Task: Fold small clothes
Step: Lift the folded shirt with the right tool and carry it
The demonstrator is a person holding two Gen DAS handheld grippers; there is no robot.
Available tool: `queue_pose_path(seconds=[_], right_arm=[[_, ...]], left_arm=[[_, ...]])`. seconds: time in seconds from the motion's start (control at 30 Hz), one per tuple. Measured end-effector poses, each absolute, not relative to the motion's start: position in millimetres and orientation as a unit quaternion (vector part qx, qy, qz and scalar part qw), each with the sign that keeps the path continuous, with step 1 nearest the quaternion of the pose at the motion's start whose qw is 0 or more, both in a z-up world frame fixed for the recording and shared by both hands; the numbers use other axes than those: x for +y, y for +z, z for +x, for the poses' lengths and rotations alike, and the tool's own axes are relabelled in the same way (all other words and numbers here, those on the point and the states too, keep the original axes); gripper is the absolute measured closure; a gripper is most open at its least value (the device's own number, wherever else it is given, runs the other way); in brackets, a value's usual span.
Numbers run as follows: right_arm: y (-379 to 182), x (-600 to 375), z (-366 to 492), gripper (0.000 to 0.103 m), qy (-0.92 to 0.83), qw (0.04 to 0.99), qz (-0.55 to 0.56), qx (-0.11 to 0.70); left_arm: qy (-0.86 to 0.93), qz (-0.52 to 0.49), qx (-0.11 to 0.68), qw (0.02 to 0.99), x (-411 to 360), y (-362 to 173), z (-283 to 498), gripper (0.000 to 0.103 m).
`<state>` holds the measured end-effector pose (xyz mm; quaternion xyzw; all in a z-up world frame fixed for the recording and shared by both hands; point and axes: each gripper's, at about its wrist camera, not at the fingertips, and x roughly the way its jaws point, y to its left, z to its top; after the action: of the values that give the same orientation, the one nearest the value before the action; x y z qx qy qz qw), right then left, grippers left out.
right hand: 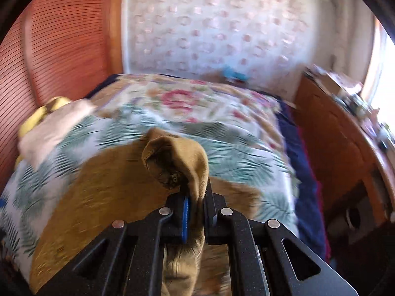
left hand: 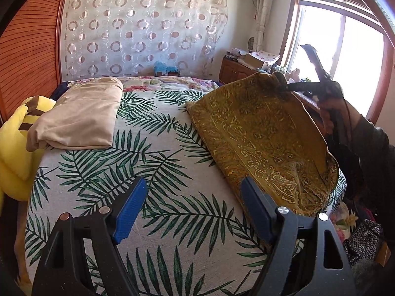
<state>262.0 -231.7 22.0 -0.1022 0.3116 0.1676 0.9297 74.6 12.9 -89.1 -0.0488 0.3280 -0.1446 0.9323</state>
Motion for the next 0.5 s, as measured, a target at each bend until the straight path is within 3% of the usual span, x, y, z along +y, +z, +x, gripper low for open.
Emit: queue_pose_path(seconds=[0.07, 0.5], right_arm=[[19, -239, 285, 0.082, 0.137, 0.930, -0.079, 0.331], [-3, -227, 307, 0.076, 0.148, 0.915, -0.082, 0.366]], left_arm=[[-0.147, -0.047, 0.330, 0.931, 10, -90, 75, 0.024], [-0.156, -0.042, 0.344, 0.925, -6, -97, 78, 0.024]])
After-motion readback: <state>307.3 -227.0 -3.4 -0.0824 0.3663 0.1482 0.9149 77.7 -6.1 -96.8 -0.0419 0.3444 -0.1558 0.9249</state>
